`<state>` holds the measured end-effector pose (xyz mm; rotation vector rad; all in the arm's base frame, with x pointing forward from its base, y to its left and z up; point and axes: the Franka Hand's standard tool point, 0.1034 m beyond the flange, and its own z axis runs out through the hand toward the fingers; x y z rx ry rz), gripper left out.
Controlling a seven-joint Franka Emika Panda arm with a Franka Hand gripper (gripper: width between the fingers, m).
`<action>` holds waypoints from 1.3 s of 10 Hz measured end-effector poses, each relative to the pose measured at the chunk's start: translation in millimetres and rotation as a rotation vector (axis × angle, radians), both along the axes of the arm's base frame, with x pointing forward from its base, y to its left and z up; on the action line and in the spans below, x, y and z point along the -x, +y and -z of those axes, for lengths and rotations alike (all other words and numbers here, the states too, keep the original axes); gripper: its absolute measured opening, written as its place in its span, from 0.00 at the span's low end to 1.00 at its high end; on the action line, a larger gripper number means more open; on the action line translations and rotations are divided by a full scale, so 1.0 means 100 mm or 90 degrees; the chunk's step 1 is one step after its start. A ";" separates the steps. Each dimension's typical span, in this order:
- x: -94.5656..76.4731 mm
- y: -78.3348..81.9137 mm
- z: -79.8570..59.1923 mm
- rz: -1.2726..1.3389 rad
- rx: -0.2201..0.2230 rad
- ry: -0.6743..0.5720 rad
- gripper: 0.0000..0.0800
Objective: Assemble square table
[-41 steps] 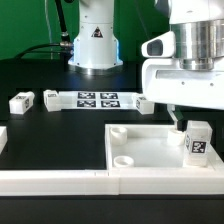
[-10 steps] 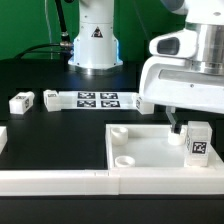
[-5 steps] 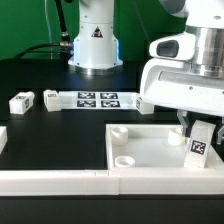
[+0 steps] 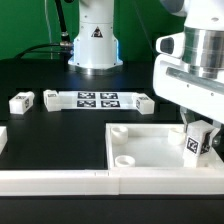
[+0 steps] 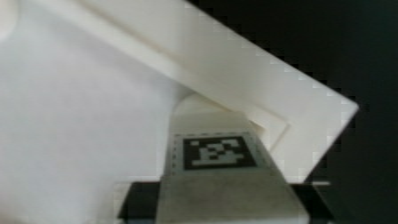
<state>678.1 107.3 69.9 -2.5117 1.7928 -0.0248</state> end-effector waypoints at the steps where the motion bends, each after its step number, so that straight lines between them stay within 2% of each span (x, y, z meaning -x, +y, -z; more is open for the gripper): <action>1: 0.00 0.00 0.00 0.113 -0.030 -0.002 0.36; 3: 0.00 0.00 0.01 0.279 -0.075 -0.009 0.36; 5: -0.01 -0.02 0.01 0.363 -0.102 -0.001 0.36; 9: 0.00 0.00 0.01 0.466 -0.109 0.011 0.37; 10: 0.00 0.00 0.02 0.463 -0.109 0.011 0.62; 11: 0.00 0.00 0.02 0.463 -0.109 0.011 0.62; 12: -0.01 0.01 -0.02 0.459 -0.111 0.006 0.77; 13: 0.00 0.05 -0.16 0.449 -0.118 -0.003 0.80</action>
Offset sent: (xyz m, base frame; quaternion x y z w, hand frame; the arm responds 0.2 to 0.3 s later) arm 0.0150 -0.0003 0.0096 0.0771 -0.0595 0.2692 0.9582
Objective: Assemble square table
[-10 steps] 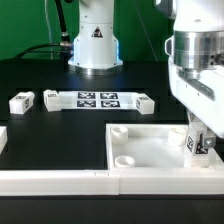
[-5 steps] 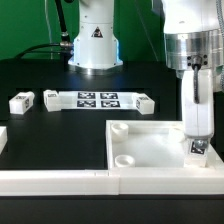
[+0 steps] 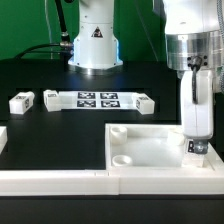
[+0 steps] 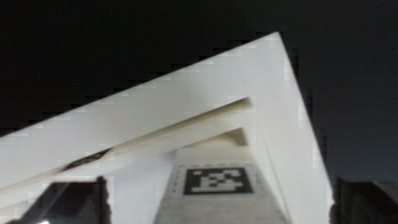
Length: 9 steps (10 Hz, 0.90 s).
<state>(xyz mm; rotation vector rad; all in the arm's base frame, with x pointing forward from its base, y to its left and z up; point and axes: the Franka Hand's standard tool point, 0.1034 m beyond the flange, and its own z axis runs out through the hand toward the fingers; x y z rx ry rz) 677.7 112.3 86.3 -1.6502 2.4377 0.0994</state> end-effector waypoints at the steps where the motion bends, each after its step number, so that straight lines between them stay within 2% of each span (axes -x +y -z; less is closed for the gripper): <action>1: 0.05 0.03 -0.16 -0.002 -0.003 -0.011 0.81; 2: 0.12 0.08 -0.33 -0.003 -0.011 -0.017 0.81; 3: 0.13 0.09 -0.42 0.001 -0.018 -0.021 0.81; 5: 0.14 0.08 -0.36 0.001 -0.015 -0.017 0.81; 9: 0.15 0.09 -0.35 -0.002 -0.014 -0.018 0.81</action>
Offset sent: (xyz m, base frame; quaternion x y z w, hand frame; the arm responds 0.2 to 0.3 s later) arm 0.0000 0.0000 0.0000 0.0000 0.0000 0.0000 1.0000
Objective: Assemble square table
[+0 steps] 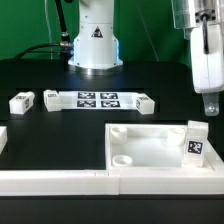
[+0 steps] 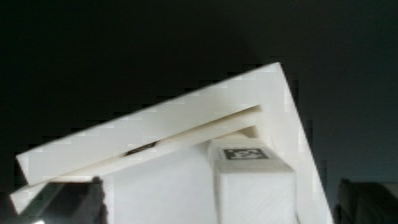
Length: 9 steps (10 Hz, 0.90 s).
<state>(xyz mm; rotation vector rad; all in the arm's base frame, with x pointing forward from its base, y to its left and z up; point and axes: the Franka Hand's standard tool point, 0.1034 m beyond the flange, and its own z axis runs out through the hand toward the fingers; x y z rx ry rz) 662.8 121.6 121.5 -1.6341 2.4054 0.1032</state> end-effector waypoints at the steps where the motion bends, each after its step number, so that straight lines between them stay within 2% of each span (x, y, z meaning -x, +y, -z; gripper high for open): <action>1: 0.12 0.07 -0.05 -0.021 0.003 -0.008 0.81; 2: 0.35 0.15 -0.11 -0.053 0.003 -0.003 0.81; 3: 0.53 0.20 -0.08 -0.067 0.005 0.005 0.81; 4: 0.58 0.21 -0.04 -0.071 0.006 0.012 0.81; 9: 0.59 0.19 0.00 -0.323 0.043 -0.034 0.81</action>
Offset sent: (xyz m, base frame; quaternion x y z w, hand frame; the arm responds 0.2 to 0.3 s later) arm -0.0514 0.0084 -0.0074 -0.0104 0.0068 -0.0039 0.9999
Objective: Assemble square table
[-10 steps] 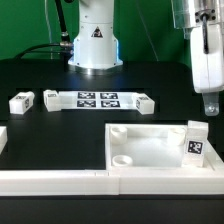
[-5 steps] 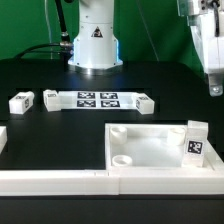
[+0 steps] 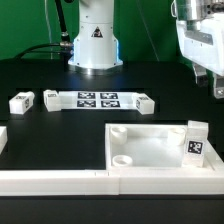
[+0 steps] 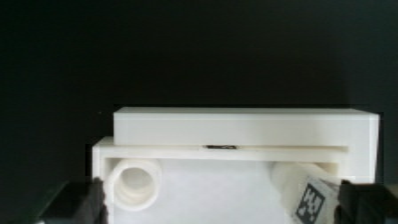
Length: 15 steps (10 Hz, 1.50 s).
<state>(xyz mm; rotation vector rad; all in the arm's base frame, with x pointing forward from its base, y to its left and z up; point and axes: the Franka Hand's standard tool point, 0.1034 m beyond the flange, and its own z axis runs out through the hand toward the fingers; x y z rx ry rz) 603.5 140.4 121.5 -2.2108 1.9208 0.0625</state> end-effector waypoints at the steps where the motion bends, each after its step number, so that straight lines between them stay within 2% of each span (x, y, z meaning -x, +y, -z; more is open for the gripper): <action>1: 0.11 -0.05 0.09 -0.078 0.011 -0.010 0.81; 3: 0.43 -0.22 0.12 -0.224 0.036 -0.042 0.81; 4: 0.59 -0.28 0.18 -0.274 0.044 -0.041 0.81; 5: 0.67 -0.30 0.22 -0.308 0.050 -0.038 0.81; 6: 0.63 -0.30 0.20 -0.349 0.054 -0.050 0.81; 10: 0.66 -0.33 0.23 -0.535 0.075 -0.081 0.81; 12: 0.92 -0.37 0.38 -0.675 0.082 -0.078 0.81; 13: 1.03 -0.36 0.46 -0.728 0.096 -0.073 0.81; 14: 1.14 -0.35 0.53 -0.797 0.124 -0.073 0.81; 15: 1.13 -0.36 0.53 -0.837 0.125 -0.076 0.81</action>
Offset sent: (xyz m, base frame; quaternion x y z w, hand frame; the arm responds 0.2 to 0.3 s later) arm -0.0608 -0.0192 -0.0119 0.0087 -0.0318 -0.2577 0.9657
